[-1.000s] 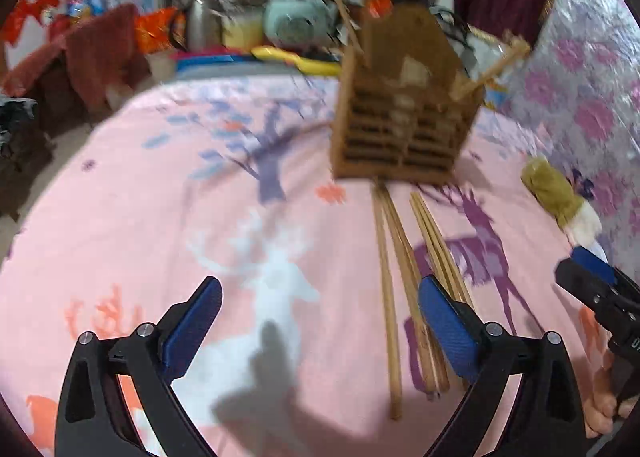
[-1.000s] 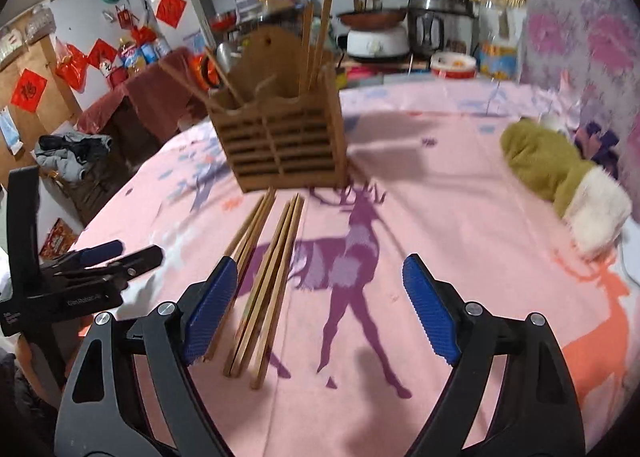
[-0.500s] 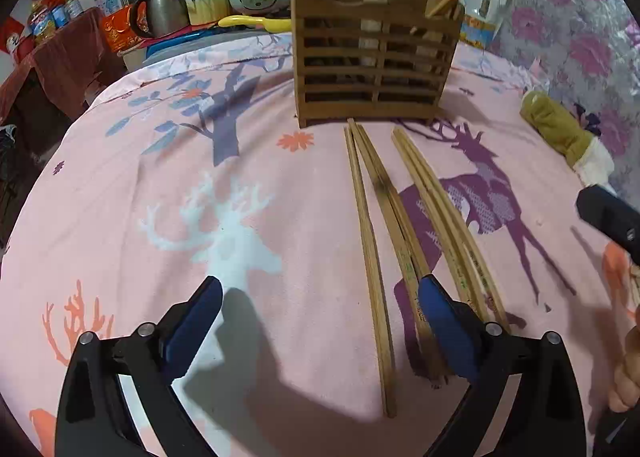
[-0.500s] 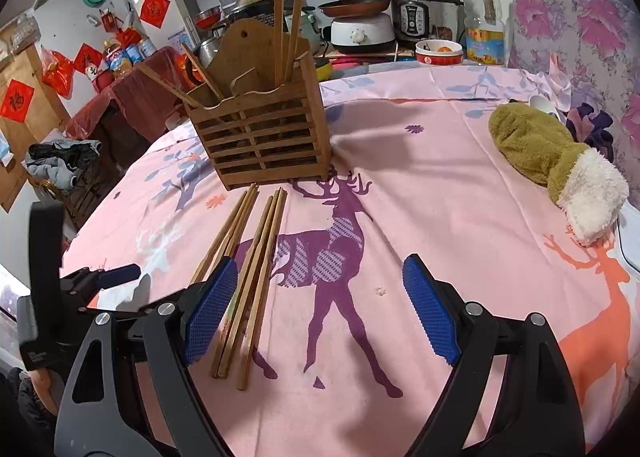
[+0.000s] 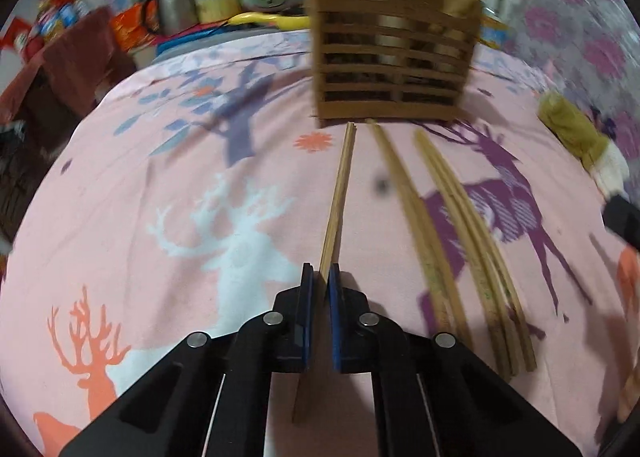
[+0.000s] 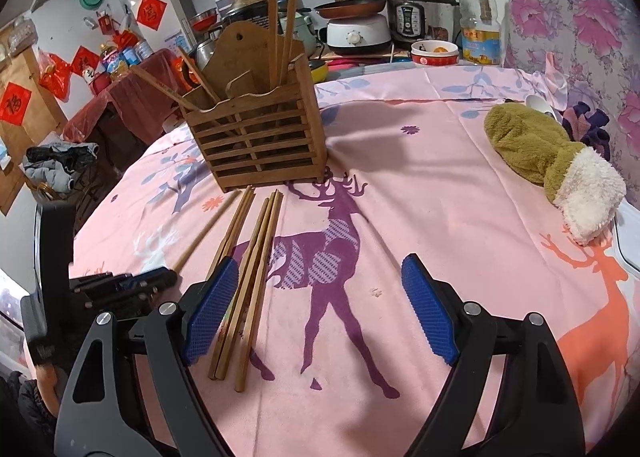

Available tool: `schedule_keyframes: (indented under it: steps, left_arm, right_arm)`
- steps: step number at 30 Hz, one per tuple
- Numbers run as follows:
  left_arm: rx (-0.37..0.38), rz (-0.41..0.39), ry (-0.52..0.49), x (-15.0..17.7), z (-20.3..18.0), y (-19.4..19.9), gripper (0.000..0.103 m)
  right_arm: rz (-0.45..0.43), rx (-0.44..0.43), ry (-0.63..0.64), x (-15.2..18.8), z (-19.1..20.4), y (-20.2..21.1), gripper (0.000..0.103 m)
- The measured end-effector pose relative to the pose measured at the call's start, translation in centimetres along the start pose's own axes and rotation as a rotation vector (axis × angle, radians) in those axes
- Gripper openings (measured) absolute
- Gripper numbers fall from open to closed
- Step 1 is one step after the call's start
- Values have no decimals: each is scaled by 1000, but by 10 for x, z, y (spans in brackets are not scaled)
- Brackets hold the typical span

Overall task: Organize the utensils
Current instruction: 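Close the left tool on a chopstick while the right tool grasps another chopstick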

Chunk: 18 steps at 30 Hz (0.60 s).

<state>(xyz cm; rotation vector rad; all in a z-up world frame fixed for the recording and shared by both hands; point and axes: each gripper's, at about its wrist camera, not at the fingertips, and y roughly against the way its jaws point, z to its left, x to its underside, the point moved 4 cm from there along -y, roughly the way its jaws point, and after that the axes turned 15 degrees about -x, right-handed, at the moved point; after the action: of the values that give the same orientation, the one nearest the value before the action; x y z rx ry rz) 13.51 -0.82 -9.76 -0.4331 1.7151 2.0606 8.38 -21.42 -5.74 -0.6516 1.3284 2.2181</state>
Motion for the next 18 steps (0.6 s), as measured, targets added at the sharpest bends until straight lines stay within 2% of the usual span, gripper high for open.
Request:
schedule_keyframes:
  steps: [2, 5, 7, 8, 9, 12, 16, 18]
  left_arm:
    - [-1, 19, 50, -2, 13, -4, 9]
    - [45, 45, 93, -4, 22, -7, 10]
    - [55, 44, 92, -4, 21, -6, 27]
    - [60, 39, 91, -4, 20, -5, 49]
    - [48, 28, 94, -4, 21, -3, 60]
    - [37, 8, 90, -4, 22, 2, 60]
    - [33, 2, 94, -5, 23, 4, 60]
    - [21, -9, 96, -6, 24, 6, 65]
  right_arm:
    - [17, -14, 6, 2, 3, -4, 73]
    - [63, -48, 10, 8, 7, -14, 63]
    - [114, -75, 18, 14, 11, -24, 55]
    - [134, -83, 23, 17, 12, -28, 50]
    - [167, -95, 32, 21, 15, -34, 46]
    - [217, -106, 52, 29, 21, -44, 39]
    - [242, -113, 76, 34, 27, -49, 38]
    - [261, -115, 84, 38, 29, -53, 38]
